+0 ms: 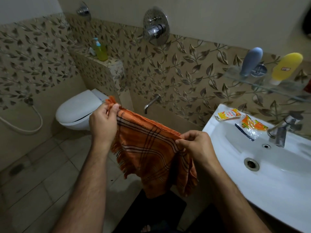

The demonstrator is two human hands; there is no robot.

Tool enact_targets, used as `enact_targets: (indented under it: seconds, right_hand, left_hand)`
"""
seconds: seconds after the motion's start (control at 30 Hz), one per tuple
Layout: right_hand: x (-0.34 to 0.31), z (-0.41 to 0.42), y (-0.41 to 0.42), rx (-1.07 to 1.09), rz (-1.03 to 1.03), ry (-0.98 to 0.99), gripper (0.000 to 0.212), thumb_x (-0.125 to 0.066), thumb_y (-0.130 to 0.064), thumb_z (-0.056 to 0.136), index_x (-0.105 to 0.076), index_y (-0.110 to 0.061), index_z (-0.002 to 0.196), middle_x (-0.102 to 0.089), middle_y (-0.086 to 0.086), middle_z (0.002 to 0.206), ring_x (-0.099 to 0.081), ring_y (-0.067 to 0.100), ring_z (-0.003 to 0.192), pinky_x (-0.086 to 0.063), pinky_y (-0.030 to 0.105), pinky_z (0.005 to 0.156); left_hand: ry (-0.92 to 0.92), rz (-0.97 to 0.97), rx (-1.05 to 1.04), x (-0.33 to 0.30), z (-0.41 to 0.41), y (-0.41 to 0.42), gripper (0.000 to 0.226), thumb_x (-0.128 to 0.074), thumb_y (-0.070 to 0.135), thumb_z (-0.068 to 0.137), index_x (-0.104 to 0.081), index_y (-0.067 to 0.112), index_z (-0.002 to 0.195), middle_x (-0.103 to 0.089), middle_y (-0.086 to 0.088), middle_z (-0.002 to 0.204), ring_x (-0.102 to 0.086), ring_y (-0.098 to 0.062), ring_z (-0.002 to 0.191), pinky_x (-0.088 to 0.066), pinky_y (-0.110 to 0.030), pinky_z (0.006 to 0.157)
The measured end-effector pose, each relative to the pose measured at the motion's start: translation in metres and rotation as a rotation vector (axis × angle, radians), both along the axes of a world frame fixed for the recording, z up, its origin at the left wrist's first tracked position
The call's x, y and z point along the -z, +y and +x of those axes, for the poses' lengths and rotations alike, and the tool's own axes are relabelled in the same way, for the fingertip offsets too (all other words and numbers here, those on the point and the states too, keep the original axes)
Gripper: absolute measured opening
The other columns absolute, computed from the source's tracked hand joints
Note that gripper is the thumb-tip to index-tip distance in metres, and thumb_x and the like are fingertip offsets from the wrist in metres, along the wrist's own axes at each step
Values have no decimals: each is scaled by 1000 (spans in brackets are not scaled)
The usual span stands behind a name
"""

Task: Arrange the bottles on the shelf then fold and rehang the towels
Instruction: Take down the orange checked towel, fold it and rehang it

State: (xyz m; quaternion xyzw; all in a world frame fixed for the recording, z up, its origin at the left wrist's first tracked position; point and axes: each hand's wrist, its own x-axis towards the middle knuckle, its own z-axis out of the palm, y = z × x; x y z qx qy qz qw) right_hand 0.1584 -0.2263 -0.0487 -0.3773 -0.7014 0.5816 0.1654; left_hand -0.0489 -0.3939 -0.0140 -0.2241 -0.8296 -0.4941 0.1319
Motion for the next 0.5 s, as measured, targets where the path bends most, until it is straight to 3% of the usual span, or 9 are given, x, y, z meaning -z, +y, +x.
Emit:
enact_targets:
  seconds: [0.1,0.2,0.27,0.33,0.4,0.5]
  right_hand:
    - [-9,-1,2,45,2,55,16,-80,-6,77,-65,-3,80,-69,8,64,-68,20,62,-58,43,67]
    - [-9,-7,7,30,117,-50,18,-81,-11,76,-67,-15,88,-73,2,68,-71,16,68,-60,40,74]
    - [-5,-10,9,24,227,-133,8,-79,-17,76,-72,-21,76,-73,-4,66,-71,12,69,-60,41,73]
    - [-1,-13,9,26,237,-151,11,-75,-19,76,-73,-21,66,-72,-5,64,-70,13,69,-60,44,71]
    - [-1,-15,8,55,209,-131,13,-73,-18,76,-71,-19,64,-70,-2,62,-69,17,68,-59,47,68]
    - [-4,-23,8,89,194,-103,13,-73,-16,75,-67,-14,63,-68,3,61,-67,24,66,-58,50,66]
  left_hand:
    - [-97,-47,-85,15,-3,-4,34,-56,28,95,-49,14,65,-54,-6,65,-51,-25,65,-36,-33,61]
    - [-209,-128,-98,29,-9,-6,28,-55,31,95,-58,15,72,-61,-9,76,-57,-27,74,-41,-33,65]
    - [-252,-205,-102,38,-13,-5,27,-57,35,94,-69,11,90,-68,-16,93,-62,-35,88,-46,-36,74]
    - [-309,-236,-115,42,-10,-4,29,-56,36,95,-70,10,98,-68,-15,99,-60,-33,90,-42,-33,73]
    - [-333,-215,-106,41,-3,1,25,-56,35,95,-66,15,86,-66,-12,92,-55,-27,82,-37,-31,71]
    - [-242,-139,32,44,9,12,22,-56,30,94,-62,13,81,-62,-11,94,-57,-27,87,-38,-29,73]
